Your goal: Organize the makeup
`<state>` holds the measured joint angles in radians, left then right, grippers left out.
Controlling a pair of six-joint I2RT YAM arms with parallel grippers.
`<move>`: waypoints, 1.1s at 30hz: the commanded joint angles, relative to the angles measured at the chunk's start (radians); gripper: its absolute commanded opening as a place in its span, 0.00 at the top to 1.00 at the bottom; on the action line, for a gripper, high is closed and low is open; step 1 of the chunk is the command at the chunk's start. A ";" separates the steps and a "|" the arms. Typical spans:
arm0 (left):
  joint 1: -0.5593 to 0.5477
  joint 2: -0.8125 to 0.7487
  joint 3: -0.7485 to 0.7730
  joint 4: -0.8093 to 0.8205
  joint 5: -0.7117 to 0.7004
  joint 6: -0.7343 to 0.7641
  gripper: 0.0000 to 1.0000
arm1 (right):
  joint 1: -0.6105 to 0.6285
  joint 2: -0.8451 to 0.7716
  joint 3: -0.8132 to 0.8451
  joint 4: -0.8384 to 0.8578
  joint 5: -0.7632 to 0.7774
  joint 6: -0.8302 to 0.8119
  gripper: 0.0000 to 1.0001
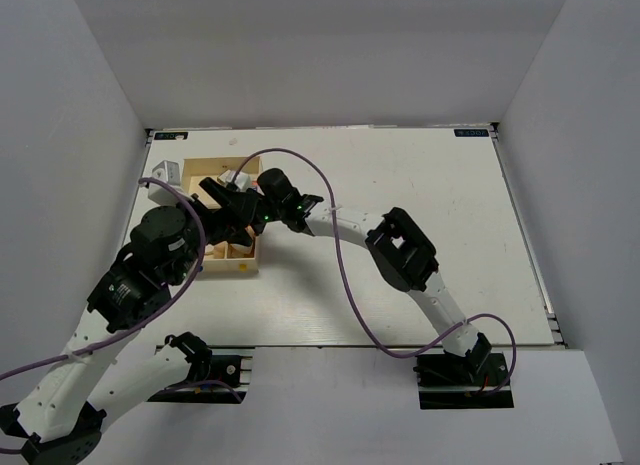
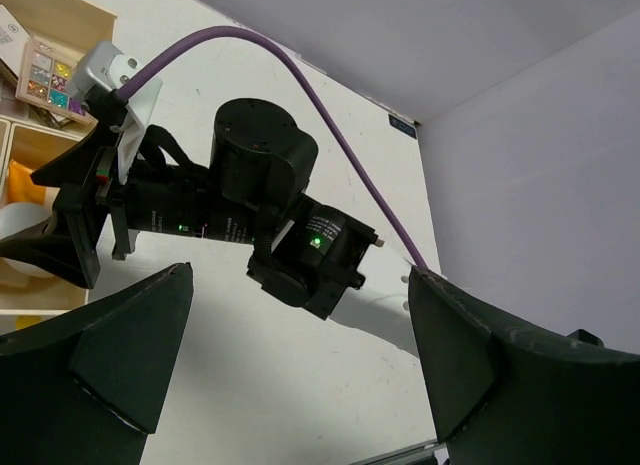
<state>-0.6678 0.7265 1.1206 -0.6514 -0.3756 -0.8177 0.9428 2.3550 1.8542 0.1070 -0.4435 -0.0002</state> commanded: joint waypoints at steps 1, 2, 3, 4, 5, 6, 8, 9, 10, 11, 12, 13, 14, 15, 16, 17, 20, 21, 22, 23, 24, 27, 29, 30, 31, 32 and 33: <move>-0.004 0.004 -0.002 0.018 0.012 0.020 0.02 | -0.006 -0.085 -0.003 0.025 -0.004 -0.030 0.16; -0.004 0.002 -0.004 0.018 0.012 0.020 0.02 | -0.007 -0.089 -0.001 0.028 -0.014 -0.030 0.16; -0.004 0.002 -0.004 0.019 0.010 0.020 0.02 | -0.007 -0.100 0.000 0.028 -0.017 -0.030 0.16; -0.004 0.002 -0.004 0.018 0.012 0.019 0.02 | -0.009 -0.108 0.008 0.028 -0.018 -0.027 0.16; -0.004 0.002 -0.004 0.018 0.012 0.018 0.02 | -0.013 -0.115 0.011 0.028 -0.023 -0.023 0.16; -0.004 0.002 -0.005 0.016 0.012 0.017 0.02 | -0.013 -0.134 0.013 0.030 -0.026 -0.018 0.16; -0.004 -0.001 -0.007 0.019 0.015 0.017 0.02 | -0.024 -0.157 0.020 0.028 -0.035 -0.009 0.18; -0.004 -0.001 -0.008 0.021 0.020 0.017 0.02 | -0.030 -0.180 0.020 0.022 -0.037 -0.007 0.19; -0.004 -0.002 -0.011 0.025 0.024 0.018 0.02 | -0.039 -0.194 0.022 0.017 -0.037 -0.007 0.20; -0.004 -0.006 -0.015 0.038 0.027 0.023 0.02 | -0.042 -0.219 0.022 0.010 -0.037 -0.007 0.21; -0.004 -0.009 -0.024 0.042 0.036 0.025 0.02 | -0.062 -0.232 0.019 -0.012 -0.035 -0.007 0.21; -0.004 -0.009 -0.027 0.053 0.043 0.028 0.02 | -0.070 -0.261 0.010 -0.024 -0.032 -0.007 0.21; -0.004 -0.007 -0.034 0.056 0.052 0.032 0.02 | -0.076 -0.278 0.002 -0.041 -0.023 -0.007 0.22; -0.004 -0.007 -0.038 0.062 0.058 0.035 0.02 | -0.097 -0.296 -0.009 -0.087 -0.015 -0.007 0.20; -0.004 -0.004 -0.042 0.074 0.067 0.044 0.02 | -0.105 -0.315 -0.025 -0.105 0.005 -0.017 0.19; -0.004 0.002 -0.047 0.076 0.084 0.048 0.02 | -0.114 -0.359 -0.044 -0.160 0.017 -0.047 0.16; -0.004 0.011 -0.062 0.087 0.113 0.055 0.02 | -0.171 -0.479 -0.157 -0.268 0.092 -0.127 0.11; -0.004 0.013 -0.076 0.087 0.128 0.054 0.02 | -0.194 -0.511 -0.194 -0.286 0.139 -0.141 0.11; -0.004 0.017 -0.084 0.091 0.141 0.054 0.02 | -0.206 -0.578 -0.272 -0.305 0.169 -0.149 0.11; -0.004 0.019 -0.094 0.099 0.151 0.054 0.02 | -0.232 -0.614 -0.308 -0.317 0.195 -0.156 0.11; -0.004 0.021 -0.116 0.108 0.174 0.052 0.02 | -0.240 -0.644 -0.338 -0.329 0.244 -0.171 0.11; -0.004 0.030 -0.163 0.168 0.219 0.048 0.02 | -0.280 -0.784 -0.489 -0.333 0.423 -0.204 0.11; -0.004 0.037 -0.182 0.193 0.236 0.046 0.02 | -0.288 -0.899 -0.607 -0.300 0.503 -0.218 0.11; -0.004 0.051 -0.188 0.202 0.244 0.046 0.02 | -0.289 -0.934 -0.639 -0.296 0.552 -0.225 0.11; -0.004 0.057 -0.197 0.220 0.257 0.046 0.02 | -0.294 -1.007 -0.673 -0.290 0.568 -0.234 0.11; -0.004 0.066 -0.200 0.228 0.264 0.048 0.02 | -0.297 -1.042 -0.722 -0.291 0.580 -0.235 0.11; -0.004 0.083 -0.203 0.245 0.271 0.049 0.02 | -0.303 -1.072 -0.745 -0.291 0.600 -0.238 0.11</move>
<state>-0.6678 0.7933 0.9230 -0.4831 -0.1604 -0.7811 0.6415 1.3876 1.1526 -0.2092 0.0227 -0.1959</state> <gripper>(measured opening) 0.979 0.889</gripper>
